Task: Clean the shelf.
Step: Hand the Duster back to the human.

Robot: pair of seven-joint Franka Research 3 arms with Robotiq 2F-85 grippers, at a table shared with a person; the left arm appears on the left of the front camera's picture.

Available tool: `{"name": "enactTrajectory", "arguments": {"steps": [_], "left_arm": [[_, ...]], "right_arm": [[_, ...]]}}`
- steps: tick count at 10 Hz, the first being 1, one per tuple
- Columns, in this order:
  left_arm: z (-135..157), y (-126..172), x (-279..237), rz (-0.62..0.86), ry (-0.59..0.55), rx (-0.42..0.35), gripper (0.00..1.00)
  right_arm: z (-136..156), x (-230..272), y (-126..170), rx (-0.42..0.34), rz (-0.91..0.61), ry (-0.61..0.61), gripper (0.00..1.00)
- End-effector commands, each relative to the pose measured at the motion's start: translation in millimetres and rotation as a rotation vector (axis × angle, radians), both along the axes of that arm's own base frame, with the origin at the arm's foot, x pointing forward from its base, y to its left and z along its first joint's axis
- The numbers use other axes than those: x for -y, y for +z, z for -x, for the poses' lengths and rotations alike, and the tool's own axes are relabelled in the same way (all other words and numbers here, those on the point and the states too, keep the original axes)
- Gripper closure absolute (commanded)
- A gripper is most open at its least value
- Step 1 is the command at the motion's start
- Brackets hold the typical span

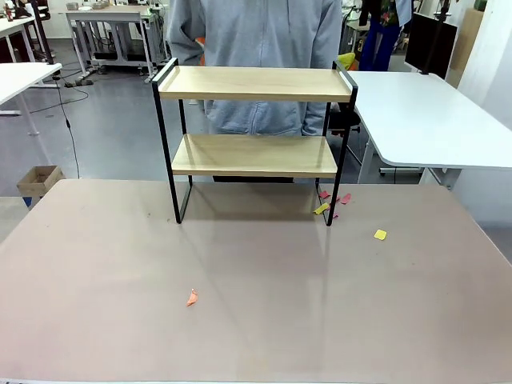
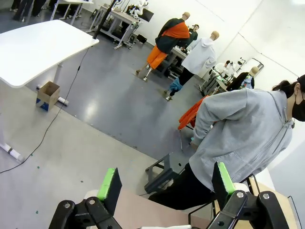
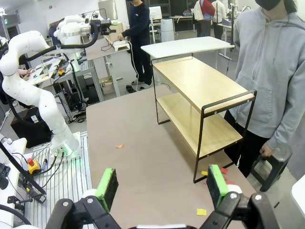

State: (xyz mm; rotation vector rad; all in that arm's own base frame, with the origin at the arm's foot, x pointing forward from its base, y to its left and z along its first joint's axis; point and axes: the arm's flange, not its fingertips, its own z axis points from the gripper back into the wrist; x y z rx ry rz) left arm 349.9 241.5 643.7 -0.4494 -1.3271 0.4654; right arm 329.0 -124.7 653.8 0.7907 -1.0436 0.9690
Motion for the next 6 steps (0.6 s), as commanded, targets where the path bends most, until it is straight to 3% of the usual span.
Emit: {"name": "enactTrajectory", "arguments": {"steps": [1,6], "left_arm": [[3.1,-0.6,1.2,-0.011,0.001,0.002,0.0],[3.1,-0.6,1.2,-0.011,0.001,0.002,0.0]], "right_arm": [[-0.8,-0.3,2.5,0.015,-0.017,0.008,0.0],[-0.8,-0.3,2.5,0.015,-0.017,0.008,0.0]]}}
